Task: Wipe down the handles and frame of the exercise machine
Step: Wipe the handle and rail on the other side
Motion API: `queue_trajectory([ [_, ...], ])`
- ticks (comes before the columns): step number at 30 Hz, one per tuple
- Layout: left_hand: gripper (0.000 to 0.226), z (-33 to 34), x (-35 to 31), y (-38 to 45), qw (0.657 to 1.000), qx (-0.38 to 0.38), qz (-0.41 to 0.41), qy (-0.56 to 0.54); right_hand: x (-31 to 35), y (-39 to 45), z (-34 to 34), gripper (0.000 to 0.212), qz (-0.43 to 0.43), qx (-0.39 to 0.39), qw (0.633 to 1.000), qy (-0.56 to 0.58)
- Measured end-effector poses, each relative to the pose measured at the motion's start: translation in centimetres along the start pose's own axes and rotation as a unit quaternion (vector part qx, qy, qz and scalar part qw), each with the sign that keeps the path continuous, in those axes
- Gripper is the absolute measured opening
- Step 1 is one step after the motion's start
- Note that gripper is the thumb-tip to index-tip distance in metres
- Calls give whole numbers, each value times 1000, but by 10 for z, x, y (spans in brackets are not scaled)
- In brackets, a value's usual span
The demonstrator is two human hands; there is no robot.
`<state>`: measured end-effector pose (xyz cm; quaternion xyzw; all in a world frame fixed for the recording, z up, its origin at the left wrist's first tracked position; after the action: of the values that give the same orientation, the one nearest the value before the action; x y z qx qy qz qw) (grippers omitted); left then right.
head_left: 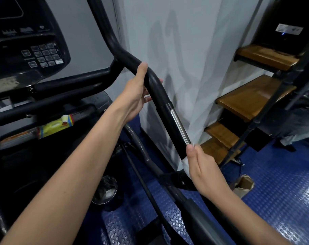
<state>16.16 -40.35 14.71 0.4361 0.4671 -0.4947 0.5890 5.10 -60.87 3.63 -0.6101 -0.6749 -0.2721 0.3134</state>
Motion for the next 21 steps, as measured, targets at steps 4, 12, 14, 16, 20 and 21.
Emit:
queue_trajectory([
  [4, 40, 8, 15, -6, 999, 31, 0, 26, 41, 40, -7, 74, 10, 26, 998, 57],
  [12, 26, 1, 8, -7, 994, 74, 15, 79, 89, 102, 4, 85, 77, 92, 960, 252],
  [14, 31, 0, 3, 0, 999, 33, 4, 33, 66, 83, 4, 84, 66, 77, 971, 219],
  [16, 44, 4, 3, 4, 1000, 8, -5, 16, 30, 58, 6, 88, 74, 71, 979, 175],
  [20, 24, 9, 6, 5, 999, 18, -4, 30, -19, 21, 5, 86, 106, 63, 986, 109],
  [21, 17, 9, 5, 5, 999, 26, -1, 32, -18, 22, 4, 84, 102, 62, 989, 91],
])
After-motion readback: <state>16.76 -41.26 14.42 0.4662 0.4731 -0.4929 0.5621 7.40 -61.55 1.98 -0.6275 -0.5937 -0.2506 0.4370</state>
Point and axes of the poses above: each hand's wrist, its own y-axis towards the middle knuckle, its own z-axis out of the palm, x = y × z, the point moved 5 cm from there along y, towards the middle knuckle, and after that the axes turned 6 degrees about z, right-handed, at the moved point
